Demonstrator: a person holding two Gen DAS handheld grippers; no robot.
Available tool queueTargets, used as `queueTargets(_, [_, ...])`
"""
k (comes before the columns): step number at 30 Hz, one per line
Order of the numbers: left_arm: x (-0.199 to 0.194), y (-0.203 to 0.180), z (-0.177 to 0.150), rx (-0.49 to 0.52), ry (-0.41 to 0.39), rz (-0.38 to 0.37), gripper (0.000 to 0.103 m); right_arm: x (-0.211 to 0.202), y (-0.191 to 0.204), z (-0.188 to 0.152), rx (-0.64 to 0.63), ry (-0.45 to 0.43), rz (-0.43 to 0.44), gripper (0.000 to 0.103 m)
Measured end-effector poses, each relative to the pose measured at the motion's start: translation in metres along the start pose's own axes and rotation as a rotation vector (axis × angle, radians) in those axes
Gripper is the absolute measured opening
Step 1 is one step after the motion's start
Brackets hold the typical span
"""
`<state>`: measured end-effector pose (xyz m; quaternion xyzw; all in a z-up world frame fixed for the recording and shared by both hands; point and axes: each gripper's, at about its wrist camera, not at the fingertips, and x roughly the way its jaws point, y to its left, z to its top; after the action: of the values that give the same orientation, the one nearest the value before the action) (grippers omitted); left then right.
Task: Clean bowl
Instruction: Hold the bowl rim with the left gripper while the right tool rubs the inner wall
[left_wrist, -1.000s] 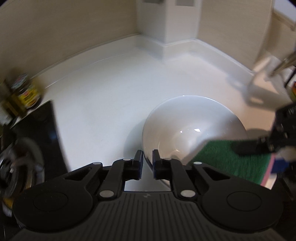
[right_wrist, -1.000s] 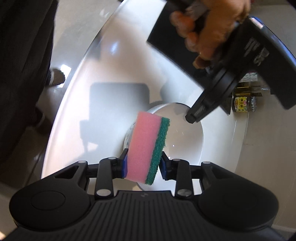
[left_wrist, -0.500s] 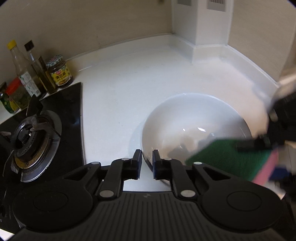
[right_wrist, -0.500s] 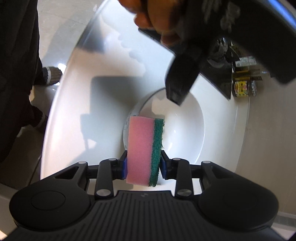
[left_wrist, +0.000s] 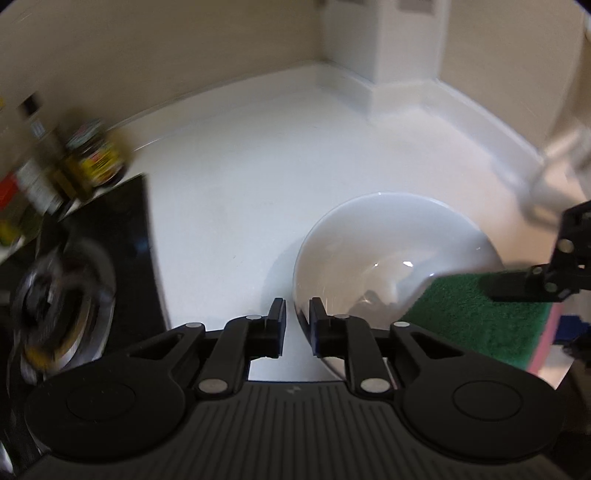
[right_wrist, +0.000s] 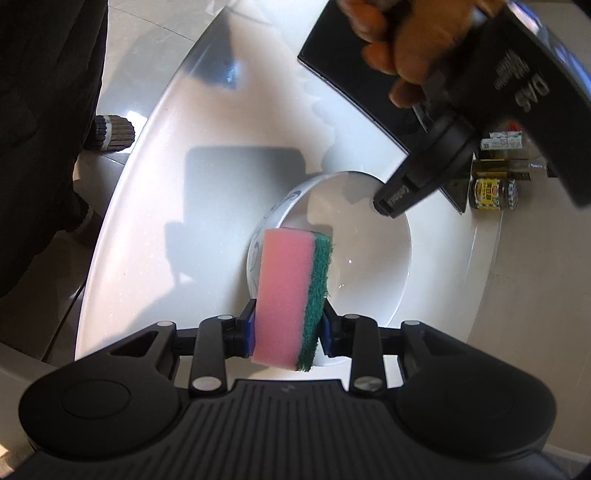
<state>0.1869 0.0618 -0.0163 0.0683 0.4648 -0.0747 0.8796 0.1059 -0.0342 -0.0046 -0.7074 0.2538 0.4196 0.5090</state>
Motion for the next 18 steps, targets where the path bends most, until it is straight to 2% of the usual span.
queueTargets(3, [-0.009,-0.003,-0.010,-0.050,-0.020,0.008,0.017,0.000,-0.008,0.000,0.052,0.001,0.025,0.029])
queueTargets(5, [-0.007,-0.002,-0.009,-0.067,-0.018,0.016,0.009,0.000,-0.014,0.002,0.091,-0.007,0.038,0.029])
queueTargets(10, [-0.001,0.003,0.003,0.046,0.007,-0.004,0.006,-0.006,-0.017,0.012,0.132,-0.073,0.058,0.028])
queueTargets(12, [0.004,0.008,0.012,0.101,0.025,-0.048,0.006,-0.009,-0.013,0.013,0.100,-0.098,0.048,0.028])
queueTargets(14, [0.008,0.012,0.019,0.133,0.039,-0.083,0.006,-0.009,-0.007,0.010,0.038,-0.077,0.028,0.028])
queueTargets(16, [0.011,0.014,0.022,0.127,0.044,-0.107,0.006,-0.005,0.000,0.004,-0.030,-0.033,-0.003,0.028])
queueTargets(18, [0.008,0.015,0.019,0.085,0.033,-0.105,0.007,-0.003,0.001,0.001,-0.020,-0.018,-0.014,0.028])
